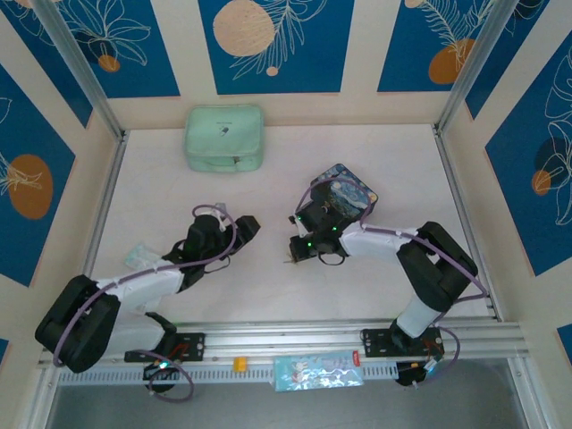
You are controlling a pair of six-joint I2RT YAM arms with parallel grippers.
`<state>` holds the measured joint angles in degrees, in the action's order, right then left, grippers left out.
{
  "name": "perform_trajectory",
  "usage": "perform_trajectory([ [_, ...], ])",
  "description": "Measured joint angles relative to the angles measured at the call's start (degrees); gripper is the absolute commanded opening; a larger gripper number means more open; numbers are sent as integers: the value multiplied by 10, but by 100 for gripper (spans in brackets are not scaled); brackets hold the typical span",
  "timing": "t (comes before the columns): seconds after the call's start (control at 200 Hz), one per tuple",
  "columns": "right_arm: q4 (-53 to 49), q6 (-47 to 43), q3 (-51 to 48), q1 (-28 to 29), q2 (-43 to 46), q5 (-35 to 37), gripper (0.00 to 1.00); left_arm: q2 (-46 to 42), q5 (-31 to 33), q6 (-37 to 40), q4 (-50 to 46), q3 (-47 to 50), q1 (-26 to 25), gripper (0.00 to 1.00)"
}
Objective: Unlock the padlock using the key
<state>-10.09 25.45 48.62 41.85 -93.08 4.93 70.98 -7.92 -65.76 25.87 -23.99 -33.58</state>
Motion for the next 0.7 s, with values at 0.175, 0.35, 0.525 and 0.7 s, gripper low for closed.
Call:
perform_trajectory([
  [0.175, 13, -2, -1, -6, 12, -7, 0, 8, -2, -3, 17, 1, -4, 71],
  [0.35, 13, -2, -2, -5, 13, -2, 4, 19, -6, -12, 30, 2, -9, 70],
  [0.525, -51, 7, 28, 37, -2, 66, 31, 18, -3, -13, 26, 5, -9, 70],
  [0.7, -110, 33, 66, 77, -30, 113, 33, 7, 9, -13, 7, 5, -9, 70],
])
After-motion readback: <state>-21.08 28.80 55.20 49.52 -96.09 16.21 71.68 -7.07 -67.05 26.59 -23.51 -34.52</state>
